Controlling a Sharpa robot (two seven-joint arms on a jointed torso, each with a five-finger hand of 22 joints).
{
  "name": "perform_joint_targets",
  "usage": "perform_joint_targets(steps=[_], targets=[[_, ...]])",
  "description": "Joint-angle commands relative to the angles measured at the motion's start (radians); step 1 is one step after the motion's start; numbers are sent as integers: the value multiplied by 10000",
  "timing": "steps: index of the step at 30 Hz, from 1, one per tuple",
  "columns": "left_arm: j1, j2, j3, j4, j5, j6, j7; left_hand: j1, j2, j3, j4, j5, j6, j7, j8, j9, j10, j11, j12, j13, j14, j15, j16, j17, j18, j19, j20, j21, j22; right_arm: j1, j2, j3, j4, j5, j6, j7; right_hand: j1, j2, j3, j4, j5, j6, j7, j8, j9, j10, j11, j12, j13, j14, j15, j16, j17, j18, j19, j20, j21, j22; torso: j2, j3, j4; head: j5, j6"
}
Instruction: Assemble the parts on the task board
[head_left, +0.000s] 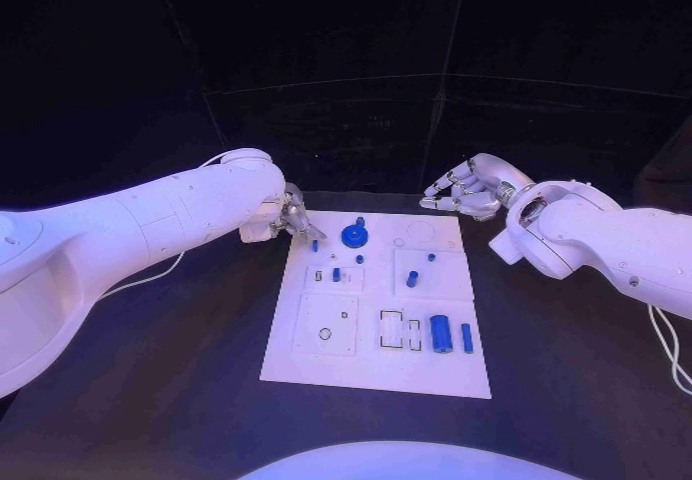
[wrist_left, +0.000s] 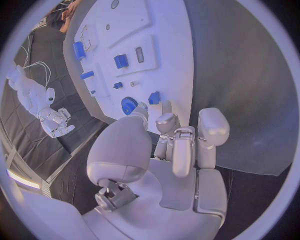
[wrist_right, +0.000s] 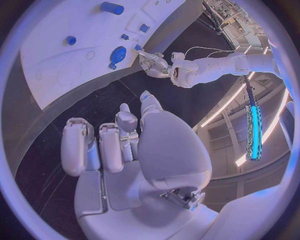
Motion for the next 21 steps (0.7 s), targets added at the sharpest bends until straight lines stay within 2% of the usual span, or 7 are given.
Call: perform_joint_targets(steps=[1, 12, 21], targets=[[-1, 54, 5, -62, -58, 20, 162, 103, 13, 5, -78, -27, 63, -15, -51, -13, 79, -6, 53, -7, 1010, -50, 37, 2590, -21, 64, -22, 65, 8, 20, 10, 6, 10, -23, 42, 79, 10, 111, -65, 15, 26, -42, 0, 59, -15, -80, 5, -24, -9, 548, -52, -59, 92, 167, -70, -25, -53, -15, -9, 2, 15, -23, -34], [-67, 212, 7, -258, -58, 11, 200, 248, 66, -2, -148, -26, 86, -18, -42, -24, 73, -8, 46, -22, 1014, -51, 47, 2608, -25, 74, -22, 77, 36, 20, 37, 6, 1, -23, 8, 74, 27, 128, -73, 11, 56, -53, 4, 57, -17, -93, 5, -44, -28, 546, -51, -68, 79, 170, -77, -25, -62, -29, -5, 4, 13, -13, -82], [-84, 280, 8, -317, -58, 59, 211, 454, 200, 20, -249, -26, 113, -22, -25, -38, 63, -13, 36, -43, 1013, -53, 44, 2603, -26, 73, -23, 75, 47, 20, 59, 6, 1, -23, 14, 73, 42, 145, -77, 8, 75, -61, 5, 57, -19, -101, 7, -53, -36, 545, -51, -71, 77, 171, -79, -25, -65, -34, -11, 5, 24, -22, -98]])
